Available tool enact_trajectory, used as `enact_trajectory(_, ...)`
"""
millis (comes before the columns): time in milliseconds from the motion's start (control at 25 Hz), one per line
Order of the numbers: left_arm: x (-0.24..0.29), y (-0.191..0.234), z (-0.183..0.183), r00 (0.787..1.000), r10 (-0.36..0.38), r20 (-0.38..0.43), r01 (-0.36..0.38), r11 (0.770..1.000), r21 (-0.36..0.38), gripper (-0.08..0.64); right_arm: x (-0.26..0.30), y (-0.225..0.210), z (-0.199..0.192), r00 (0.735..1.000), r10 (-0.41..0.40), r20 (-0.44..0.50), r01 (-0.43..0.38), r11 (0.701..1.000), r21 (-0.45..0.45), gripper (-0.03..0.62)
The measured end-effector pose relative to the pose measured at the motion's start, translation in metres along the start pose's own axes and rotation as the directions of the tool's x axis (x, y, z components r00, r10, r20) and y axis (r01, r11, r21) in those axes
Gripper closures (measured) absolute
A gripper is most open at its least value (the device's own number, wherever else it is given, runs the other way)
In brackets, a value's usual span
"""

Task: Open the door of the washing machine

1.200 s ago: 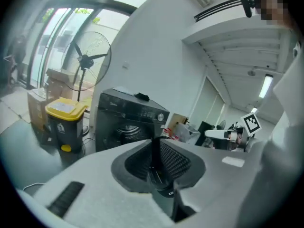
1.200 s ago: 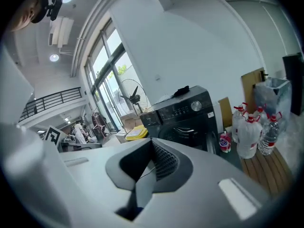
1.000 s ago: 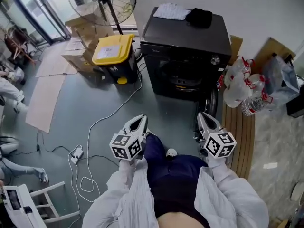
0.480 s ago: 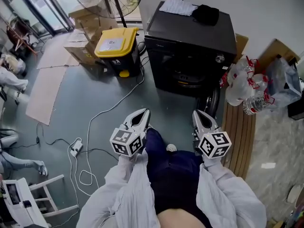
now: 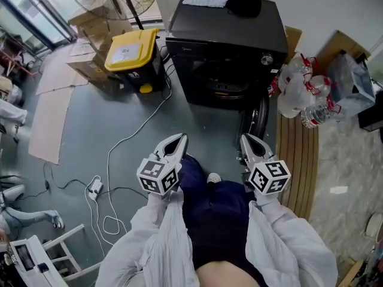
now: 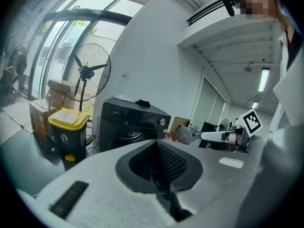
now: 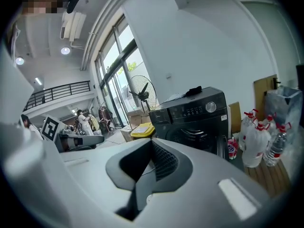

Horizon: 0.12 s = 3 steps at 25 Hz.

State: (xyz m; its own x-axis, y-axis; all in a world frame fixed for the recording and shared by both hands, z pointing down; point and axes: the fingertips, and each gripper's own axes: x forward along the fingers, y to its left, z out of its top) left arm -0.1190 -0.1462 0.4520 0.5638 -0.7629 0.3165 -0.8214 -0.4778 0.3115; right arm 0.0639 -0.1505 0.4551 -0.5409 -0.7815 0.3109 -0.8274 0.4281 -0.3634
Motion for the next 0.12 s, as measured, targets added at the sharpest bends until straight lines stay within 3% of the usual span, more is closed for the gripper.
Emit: enact_trajectory(120, 0.0025, 0.0003, -0.0042, 1.0, -0.007, -0.012, 0.007, 1.0, 0.006, 0.561, 0.0017, -0.0013, -0.0023, 1.0, -0.004, -0.005, 0.004, 1.0, 0.004, 0.586)
